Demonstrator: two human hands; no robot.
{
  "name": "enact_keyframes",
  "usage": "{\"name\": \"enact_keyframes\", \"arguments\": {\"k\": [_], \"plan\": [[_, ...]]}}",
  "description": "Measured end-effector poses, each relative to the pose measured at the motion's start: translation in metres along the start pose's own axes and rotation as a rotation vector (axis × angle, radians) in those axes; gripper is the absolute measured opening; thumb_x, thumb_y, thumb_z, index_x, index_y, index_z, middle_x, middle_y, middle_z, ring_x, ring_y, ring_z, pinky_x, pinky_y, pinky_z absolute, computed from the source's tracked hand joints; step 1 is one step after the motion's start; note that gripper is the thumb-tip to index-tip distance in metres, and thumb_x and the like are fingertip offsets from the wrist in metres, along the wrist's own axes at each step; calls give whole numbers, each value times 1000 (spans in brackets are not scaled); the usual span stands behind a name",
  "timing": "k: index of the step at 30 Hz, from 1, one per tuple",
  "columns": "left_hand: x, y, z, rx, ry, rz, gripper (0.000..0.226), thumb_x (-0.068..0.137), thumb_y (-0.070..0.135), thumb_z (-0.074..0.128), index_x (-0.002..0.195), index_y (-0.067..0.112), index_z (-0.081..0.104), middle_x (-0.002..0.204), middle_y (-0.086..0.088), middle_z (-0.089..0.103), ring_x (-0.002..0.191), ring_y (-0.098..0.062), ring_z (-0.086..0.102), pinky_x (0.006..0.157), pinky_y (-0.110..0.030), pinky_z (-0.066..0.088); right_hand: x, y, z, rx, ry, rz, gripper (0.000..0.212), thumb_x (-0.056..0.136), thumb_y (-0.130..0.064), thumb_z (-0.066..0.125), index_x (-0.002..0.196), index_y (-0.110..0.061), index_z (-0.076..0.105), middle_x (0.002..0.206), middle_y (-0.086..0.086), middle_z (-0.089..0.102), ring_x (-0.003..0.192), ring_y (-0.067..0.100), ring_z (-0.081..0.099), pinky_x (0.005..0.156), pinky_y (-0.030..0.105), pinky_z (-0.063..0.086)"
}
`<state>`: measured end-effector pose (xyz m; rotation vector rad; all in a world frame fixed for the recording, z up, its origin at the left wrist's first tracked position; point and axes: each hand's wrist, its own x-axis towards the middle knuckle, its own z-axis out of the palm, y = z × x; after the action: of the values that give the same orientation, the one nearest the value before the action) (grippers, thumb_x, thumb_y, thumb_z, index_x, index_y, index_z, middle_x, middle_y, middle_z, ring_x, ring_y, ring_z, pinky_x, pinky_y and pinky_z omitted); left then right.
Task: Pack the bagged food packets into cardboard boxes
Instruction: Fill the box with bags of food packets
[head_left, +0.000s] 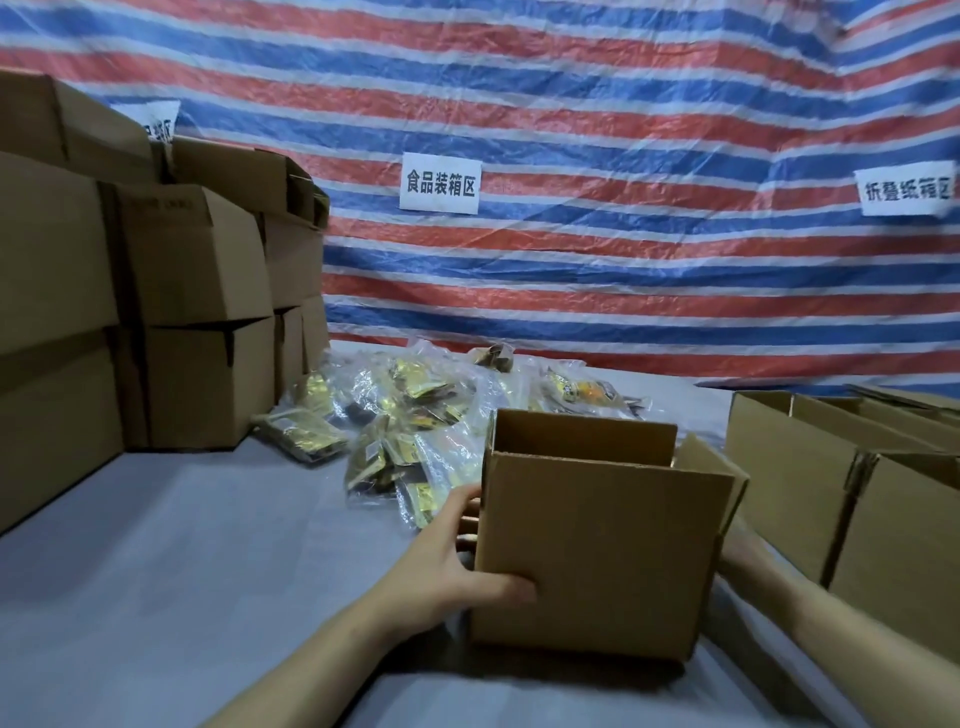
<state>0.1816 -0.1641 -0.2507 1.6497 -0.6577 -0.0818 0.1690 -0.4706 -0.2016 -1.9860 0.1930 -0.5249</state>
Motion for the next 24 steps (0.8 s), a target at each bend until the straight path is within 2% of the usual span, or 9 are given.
{"name": "enact_keyframes", "arguments": {"k": [1,3,7,10,12,16,19,22,24], "plan": [[0,0,0,0,7,7,92,53,40,94,134,35,50,122,4,68,112,-11,68,90,-29,56,3,-12,-5,-49,14,-41,33,100,5,50,73,-13,55,66,3,62,59,5,63,65,28,51],[1,1,1,8,12,23,94,53,42,94,136,34,49,124,3,68,112,-11,68,92,-32,57,11,-35,-16,-118,85,-134,23,103,-10,51,81,-10,56,81,17,62,76,27,62,74,44,50],[1,2,1,-26,7,30,96,56,39,95,139,31,47,129,-8,66,114,-21,69,98,-47,56,23,-76,-40,-256,267,-253,20,104,-21,49,96,-6,60,91,14,61,82,28,60,66,35,46],[1,1,0,-9,-10,42,97,55,44,95,138,33,46,128,-5,66,113,-19,69,94,-41,58,26,-105,-60,-259,370,-291,20,105,-21,47,100,-6,59,93,12,60,81,24,60,60,30,46],[0,1,0,-6,-19,46,97,54,47,94,138,36,46,127,-2,66,111,-17,69,89,-34,58,26,-125,-73,-214,416,-333,15,104,-22,48,100,-14,60,94,7,62,84,22,60,68,35,51],[-3,2,1,-14,-40,44,97,56,47,93,139,42,44,129,3,66,112,-13,69,86,-30,57,20,-167,-86,-16,392,-336,14,105,-26,49,103,-21,62,94,-2,66,90,15,67,63,28,54],[-4,3,2,-18,-48,43,99,56,48,94,141,40,44,130,3,66,113,-13,68,87,-29,57,14,-199,-87,197,335,-307,20,102,-19,51,88,-22,64,92,-2,67,94,19,70,80,46,61],[-4,3,2,-51,-43,34,99,53,48,96,139,38,46,129,0,66,111,-15,70,84,-28,58,6,-220,-87,425,211,-301,26,105,-19,46,85,-19,63,115,11,71,109,30,70,86,55,59],[-4,3,1,-56,-48,23,103,51,55,97,139,39,46,129,2,67,113,-16,70,87,-31,58,0,-226,-86,559,89,-293,28,107,-20,41,88,-15,61,128,17,66,114,32,68,87,53,59]]}}
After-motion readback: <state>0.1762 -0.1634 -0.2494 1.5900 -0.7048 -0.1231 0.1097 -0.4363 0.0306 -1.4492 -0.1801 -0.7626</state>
